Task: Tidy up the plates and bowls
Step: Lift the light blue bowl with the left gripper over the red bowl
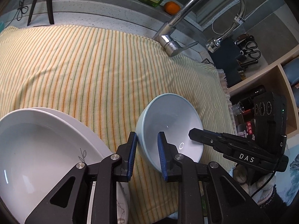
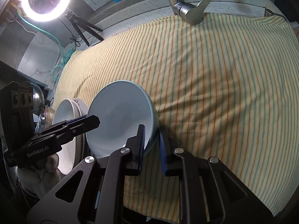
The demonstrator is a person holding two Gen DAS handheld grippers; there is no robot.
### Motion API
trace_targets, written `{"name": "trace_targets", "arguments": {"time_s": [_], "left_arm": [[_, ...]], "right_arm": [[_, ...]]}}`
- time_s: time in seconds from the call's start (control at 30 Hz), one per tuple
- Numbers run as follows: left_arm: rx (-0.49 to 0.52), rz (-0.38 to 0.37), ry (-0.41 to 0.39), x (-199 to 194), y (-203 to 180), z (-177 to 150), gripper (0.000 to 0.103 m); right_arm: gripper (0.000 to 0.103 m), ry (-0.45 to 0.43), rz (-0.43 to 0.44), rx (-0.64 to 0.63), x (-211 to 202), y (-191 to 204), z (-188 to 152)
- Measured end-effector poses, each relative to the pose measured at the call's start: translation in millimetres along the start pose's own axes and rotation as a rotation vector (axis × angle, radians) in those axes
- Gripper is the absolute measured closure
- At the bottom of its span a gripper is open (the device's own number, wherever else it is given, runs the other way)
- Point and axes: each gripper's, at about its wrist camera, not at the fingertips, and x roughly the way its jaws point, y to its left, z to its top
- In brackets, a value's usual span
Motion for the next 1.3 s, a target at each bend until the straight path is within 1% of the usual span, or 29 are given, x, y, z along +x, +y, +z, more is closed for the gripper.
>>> {"name": "trace_targets", "arguments": {"time_s": [0.17, 0.3, 0.47, 0.63, 0.93, 1.07, 1.3], "left_arm": [[0.009, -0.015, -0.029, -18, 2, 4, 0.082], [0.013, -0.019, -0.064, -37, 5, 6, 0.082], [-0.003, -0.022, -0.107, -64, 18, 5, 0.082], [-0.026, -0.008, -0.154, -94, 36, 1, 0.082], [-0.098, 0.031, -0.227, -140, 78, -13, 0.082], [-0.134, 0.051, -0.258, -161, 97, -20, 0.082], [-0.207, 0.096, -0.312, -199, 136, -39, 0.082]], "right_arm": [[0.088, -0.020, 0.003, -0.016, -12, 12, 3], [0.088, -0.037, 0.006, -0.042, -22, 30, 6], [0.088, -0.056, 0.022, -0.083, -28, 60, 11], [0.088, -0.069, 0.036, -0.140, -29, 92, 17], [0.088, -0.058, 0.087, -0.232, -14, 157, 21], [0.088, -0.057, 0.124, -0.285, -4, 188, 22], [0.088, -0.021, 0.169, -0.375, 20, 248, 20]]}}
